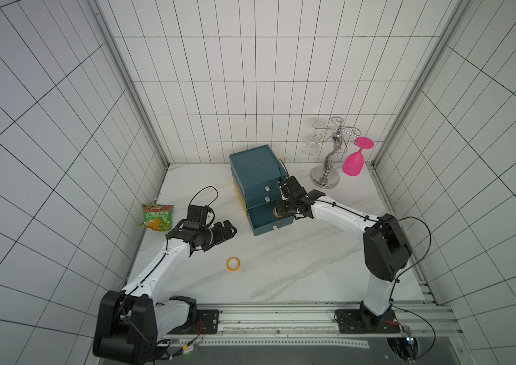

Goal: Place the transparent tape into the drawer according to color
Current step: Place the tape in the drawer, then pick up the tape at the center of the board.

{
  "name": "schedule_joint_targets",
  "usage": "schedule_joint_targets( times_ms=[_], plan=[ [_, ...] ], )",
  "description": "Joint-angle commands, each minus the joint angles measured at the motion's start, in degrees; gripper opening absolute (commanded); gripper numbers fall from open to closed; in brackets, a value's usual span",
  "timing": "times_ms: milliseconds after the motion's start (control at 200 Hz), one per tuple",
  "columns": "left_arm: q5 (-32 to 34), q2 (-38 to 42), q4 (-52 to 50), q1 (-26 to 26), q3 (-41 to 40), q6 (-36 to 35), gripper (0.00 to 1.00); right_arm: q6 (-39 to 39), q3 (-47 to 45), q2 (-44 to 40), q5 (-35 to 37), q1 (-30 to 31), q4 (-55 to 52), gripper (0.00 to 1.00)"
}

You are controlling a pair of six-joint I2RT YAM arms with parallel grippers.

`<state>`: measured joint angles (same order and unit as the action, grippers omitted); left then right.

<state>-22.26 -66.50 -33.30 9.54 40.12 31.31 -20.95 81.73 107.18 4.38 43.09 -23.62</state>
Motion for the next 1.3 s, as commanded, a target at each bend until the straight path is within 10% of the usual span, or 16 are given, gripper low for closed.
schedule_joint_targets(
  times_ms=[0, 350, 735, 1294],
  plan=[
    [1.69, 1.13, -0.76, 0.77, -0.94, -0.01, 0.98, -0.65, 1.43, 1.62, 0.36, -0.46, -0.29, 0.29],
    [10.98, 1.34, -4.92, 9.46, -1.8, 2.55, 0.97, -0.94, -3.64, -5.19, -3.02, -0.46, -1.17, 0.53],
    [17.05, -2.62, -8.79, 17.3, -3.27, 7.36, 0.64, -0.06, -13.69, -14.69, -13.32, -0.46, -6.0, 0.78],
    [19.77, -10.38, -11.32, 20.69, -1.59, 8.42, 0.44, -0.67, -24.42, -23.98, -19.15, -0.4, -6.27, 0.95]
  ],
)
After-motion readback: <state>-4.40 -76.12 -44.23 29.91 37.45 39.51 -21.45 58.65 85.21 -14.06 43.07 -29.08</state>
